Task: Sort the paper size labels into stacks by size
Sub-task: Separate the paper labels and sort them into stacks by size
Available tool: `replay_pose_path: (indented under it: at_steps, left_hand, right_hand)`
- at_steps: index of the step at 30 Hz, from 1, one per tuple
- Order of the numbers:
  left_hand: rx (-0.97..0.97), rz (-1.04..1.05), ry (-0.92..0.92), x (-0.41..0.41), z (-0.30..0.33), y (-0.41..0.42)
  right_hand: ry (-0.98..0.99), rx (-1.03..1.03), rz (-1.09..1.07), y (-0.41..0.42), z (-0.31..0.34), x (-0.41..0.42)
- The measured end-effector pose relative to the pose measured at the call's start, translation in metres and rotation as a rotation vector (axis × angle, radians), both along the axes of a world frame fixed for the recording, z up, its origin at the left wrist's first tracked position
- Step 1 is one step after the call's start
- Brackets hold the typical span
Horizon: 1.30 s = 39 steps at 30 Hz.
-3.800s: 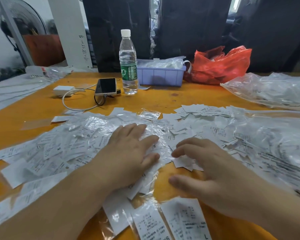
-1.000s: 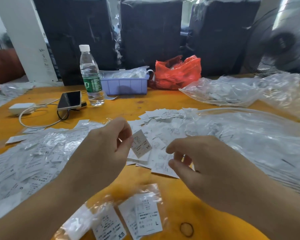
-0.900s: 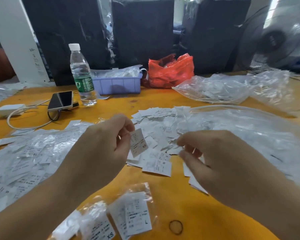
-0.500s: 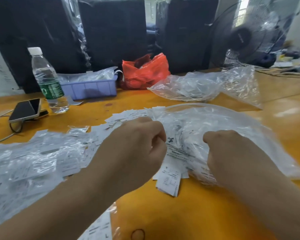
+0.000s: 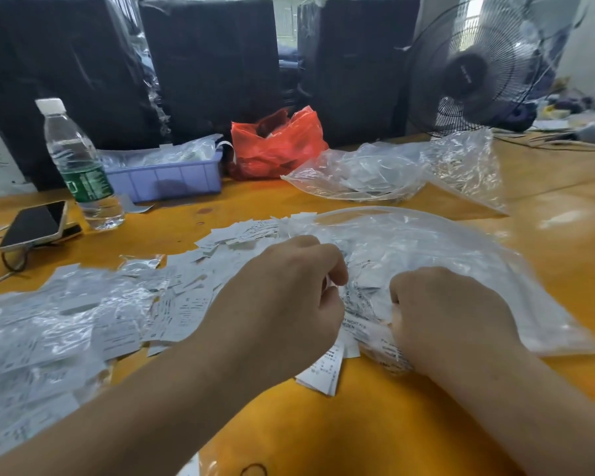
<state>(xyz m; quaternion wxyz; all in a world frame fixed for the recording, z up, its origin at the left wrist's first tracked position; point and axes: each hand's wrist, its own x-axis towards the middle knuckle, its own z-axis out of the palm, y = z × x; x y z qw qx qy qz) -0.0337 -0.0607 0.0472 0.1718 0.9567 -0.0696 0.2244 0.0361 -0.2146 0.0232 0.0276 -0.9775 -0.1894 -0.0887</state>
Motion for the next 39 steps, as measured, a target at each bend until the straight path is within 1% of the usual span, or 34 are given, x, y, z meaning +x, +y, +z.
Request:
replay_pose_path:
  at_steps: [5, 8, 10, 13, 16, 19, 21, 23, 24, 27, 30, 32, 36, 39]
  left_hand:
    - [-0.027, 0.017, 0.01, -0.006, 0.002, 0.006]
    - [-0.05, 0.037, 0.033, -0.011, 0.004, 0.012]
    - [-0.073, 0.069, 0.046, -0.017, 0.006, 0.02]
    - [-0.096, 0.11, 0.053, -0.029, 0.008, 0.038]
    - [-0.142, 0.174, 0.028, -0.046, 0.009, 0.063]
    - [-0.278, 0.239, 0.035, -0.064, 0.009, 0.092]
    - [-0.449, 0.226, 0.07, -0.075, 0.008, 0.109]
    - [-0.666, 0.178, 0.116, -0.083, 0.005, 0.123]
    - [-0.739, 0.162, 0.125, -0.085, 0.003, 0.13]
    - [-0.843, 0.135, 0.112, -0.092, -0.005, 0.144]
    - [-0.897, 0.092, 0.104, -0.096, -0.011, 0.153]
    - [-0.872, 0.086, 0.045, -0.096, -0.015, 0.155]
    - [-0.869, 0.131, -0.053, -0.096, -0.022, 0.153]
    - [-0.874, 0.167, -0.093, -0.095, -0.027, 0.147]
  right_hand:
    - [-0.137, 0.03, 0.025, 0.001, 0.0, -0.003]
    - [-0.199, 0.093, 0.051, 0.001, 0.007, -0.009]
    - [-0.241, 0.165, 0.099, 0.004, 0.012, -0.013]
    - [-0.231, 0.378, 0.263, 0.017, 0.02, -0.022]
    - [-0.023, 0.606, 0.462, 0.043, 0.03, -0.035]
    - [0.258, 0.761, 0.589, 0.078, 0.041, -0.047]
    - [0.458, 0.764, 0.651, 0.102, 0.046, -0.052]
    - [0.602, 0.743, 0.701, 0.125, 0.048, -0.054]
    - [0.672, 0.748, 0.732, 0.135, 0.046, -0.054]
    - [0.888, 0.797, 0.808, 0.158, 0.04, -0.053]
    - [1.006, 0.849, 0.862, 0.165, 0.029, -0.049]
    - [1.022, 0.86, 0.88, 0.164, 0.023, -0.047]
    - [1.036, 0.934, 0.854, 0.162, 0.015, -0.044]
    - [1.11, 0.985, 0.803, 0.161, 0.01, -0.045]
